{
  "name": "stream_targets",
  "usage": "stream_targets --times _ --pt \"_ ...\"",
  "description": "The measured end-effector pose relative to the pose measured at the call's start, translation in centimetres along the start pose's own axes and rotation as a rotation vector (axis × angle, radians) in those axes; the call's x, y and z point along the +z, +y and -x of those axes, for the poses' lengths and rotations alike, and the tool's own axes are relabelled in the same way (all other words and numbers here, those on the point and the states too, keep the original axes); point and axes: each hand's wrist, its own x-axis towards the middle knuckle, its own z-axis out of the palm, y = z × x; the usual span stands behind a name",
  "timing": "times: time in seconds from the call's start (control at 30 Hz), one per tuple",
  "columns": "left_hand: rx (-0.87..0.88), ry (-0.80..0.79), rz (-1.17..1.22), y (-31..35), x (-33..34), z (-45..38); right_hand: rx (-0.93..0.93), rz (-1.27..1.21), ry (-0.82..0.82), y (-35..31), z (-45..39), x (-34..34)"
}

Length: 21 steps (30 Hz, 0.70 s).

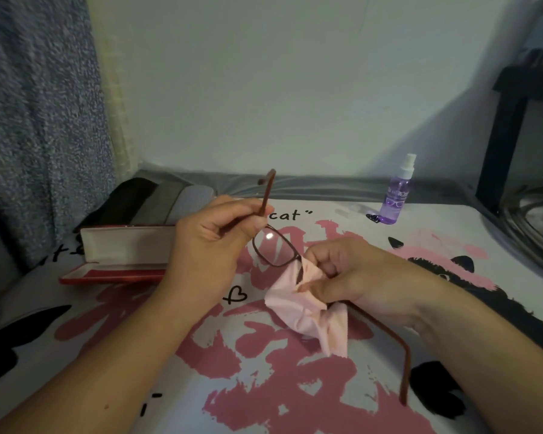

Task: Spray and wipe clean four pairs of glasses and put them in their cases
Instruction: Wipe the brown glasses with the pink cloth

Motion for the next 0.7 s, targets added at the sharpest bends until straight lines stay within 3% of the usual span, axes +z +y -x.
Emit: stream_targets --times 0.3,0.47,0.7 --pt "-0.054 -0.002 0.009 -0.19 -0.10 -0.18 -0.007 0.093 0.098 -0.20 -0.31 0.66" --pt "-0.054 0.021 0.008 0.24 -0.24 -0.23 0.027 0.006 -0.028 -0.09 -0.06 0.66" --pt "-0.059 -0.006 -0.023 0.02 0.02 0.01 -0.002 0.051 0.046 -0.22 -0.15 0.99"
